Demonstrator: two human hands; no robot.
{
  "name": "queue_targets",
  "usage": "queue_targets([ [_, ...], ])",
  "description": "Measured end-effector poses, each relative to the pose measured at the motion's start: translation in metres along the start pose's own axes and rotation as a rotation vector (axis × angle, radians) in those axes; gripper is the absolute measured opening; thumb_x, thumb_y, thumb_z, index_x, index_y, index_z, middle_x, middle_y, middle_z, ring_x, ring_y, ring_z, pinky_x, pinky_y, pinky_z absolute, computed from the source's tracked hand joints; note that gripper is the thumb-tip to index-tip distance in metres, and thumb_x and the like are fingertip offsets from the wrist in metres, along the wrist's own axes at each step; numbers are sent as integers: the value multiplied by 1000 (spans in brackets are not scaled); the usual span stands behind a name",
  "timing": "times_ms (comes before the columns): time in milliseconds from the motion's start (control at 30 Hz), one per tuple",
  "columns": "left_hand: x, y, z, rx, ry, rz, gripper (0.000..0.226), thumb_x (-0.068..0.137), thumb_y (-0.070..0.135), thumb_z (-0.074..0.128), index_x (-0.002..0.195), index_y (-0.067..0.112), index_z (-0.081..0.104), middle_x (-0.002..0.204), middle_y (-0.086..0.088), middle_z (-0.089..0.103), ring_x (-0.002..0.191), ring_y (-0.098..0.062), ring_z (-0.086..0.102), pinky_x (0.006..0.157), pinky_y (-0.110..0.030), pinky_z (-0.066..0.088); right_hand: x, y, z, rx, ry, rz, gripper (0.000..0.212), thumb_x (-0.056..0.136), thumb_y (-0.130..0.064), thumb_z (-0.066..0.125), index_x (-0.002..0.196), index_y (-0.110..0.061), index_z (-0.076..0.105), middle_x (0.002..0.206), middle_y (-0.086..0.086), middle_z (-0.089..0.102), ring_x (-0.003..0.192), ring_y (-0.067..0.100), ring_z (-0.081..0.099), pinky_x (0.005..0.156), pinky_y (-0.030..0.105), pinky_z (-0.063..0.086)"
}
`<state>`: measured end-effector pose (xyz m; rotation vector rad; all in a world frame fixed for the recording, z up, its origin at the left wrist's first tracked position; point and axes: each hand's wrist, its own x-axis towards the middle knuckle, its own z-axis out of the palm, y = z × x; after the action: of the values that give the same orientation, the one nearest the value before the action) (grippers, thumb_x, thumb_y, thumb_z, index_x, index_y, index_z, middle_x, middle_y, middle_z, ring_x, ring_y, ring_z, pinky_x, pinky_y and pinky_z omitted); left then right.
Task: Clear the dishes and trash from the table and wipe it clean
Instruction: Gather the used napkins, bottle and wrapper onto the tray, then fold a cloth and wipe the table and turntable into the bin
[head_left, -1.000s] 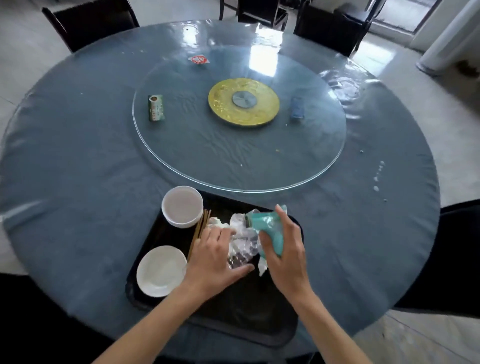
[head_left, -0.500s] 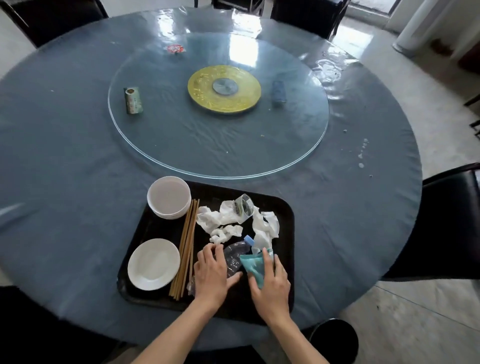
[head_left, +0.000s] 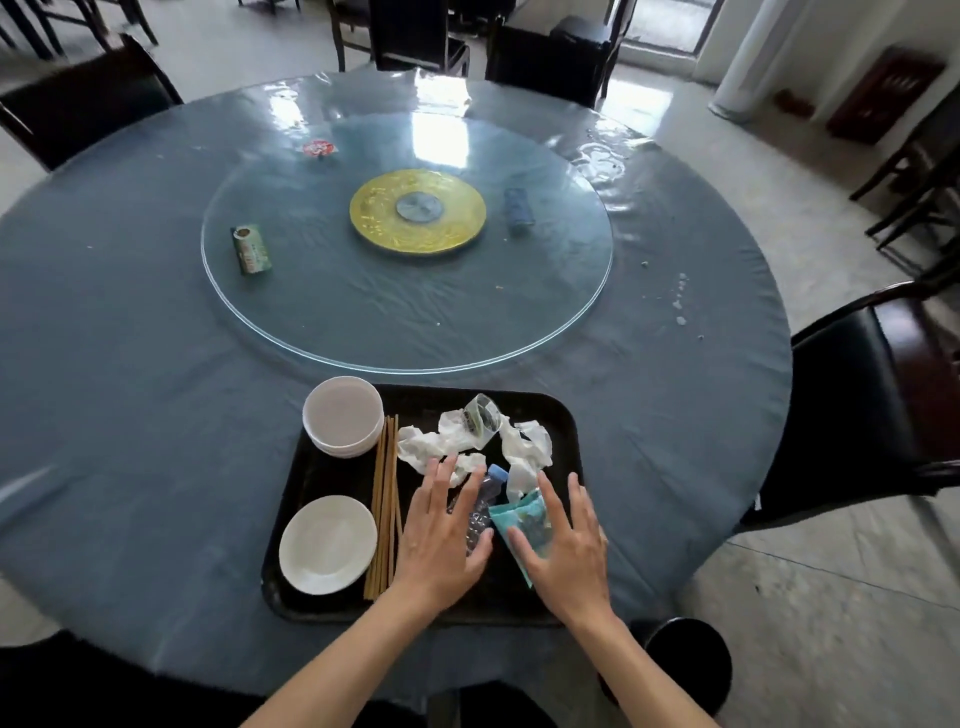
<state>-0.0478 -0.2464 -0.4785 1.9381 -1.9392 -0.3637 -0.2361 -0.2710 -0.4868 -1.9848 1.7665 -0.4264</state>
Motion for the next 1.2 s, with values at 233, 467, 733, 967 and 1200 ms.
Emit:
queue_targets([
  [233,10,22,-75,-11,25,297,73,95,58,45,159,45,14,170,2,-9,155,-28,-17,124,-56,4,-23,-24,-69,-90,276,29,100,77,-91,43,160,-52,4,173,-7,-8,158,17,-16,124,49,-10],
  [467,6,72,-110,-64,-30,554,73,97,61,43,160,43,10,170,5,-13,154,-28,-20,124,-55,-3,-109,-31,-113,-119,468,189,103,78,-93,41,162,-46,4,174,-3,-5,159,21,-12,124,54,-2],
  [733,-51,167,-83,-138,-233,869,73,96,64,35,159,45,5,169,8,-15,154,-25,-23,124,-53,-1,-242,-1,-137,-104,600,493,99,80,-93,40,161,-49,5,173,-7,-8,158,16,-16,125,49,-5],
  [967,-158,264,-45,-137,-357,1137,74,98,60,41,159,46,0,168,9,-17,153,-24,-25,124,-46,-5,-402,36,-145,-97,707,755,98,82,-92,39,161,-50,0,173,-7,-11,158,16,-18,124,47,-9],
  [1200,-320,347,-7,-165,-548,1357,73,97,64,33,158,48,-3,167,11,-21,152,-23,-28,122,-45,-6,-593,57,-136,-120,820,993,95,86,-84,47,162,-46,5,174,-5,-6,158,18,-15,126,52,-1],
])
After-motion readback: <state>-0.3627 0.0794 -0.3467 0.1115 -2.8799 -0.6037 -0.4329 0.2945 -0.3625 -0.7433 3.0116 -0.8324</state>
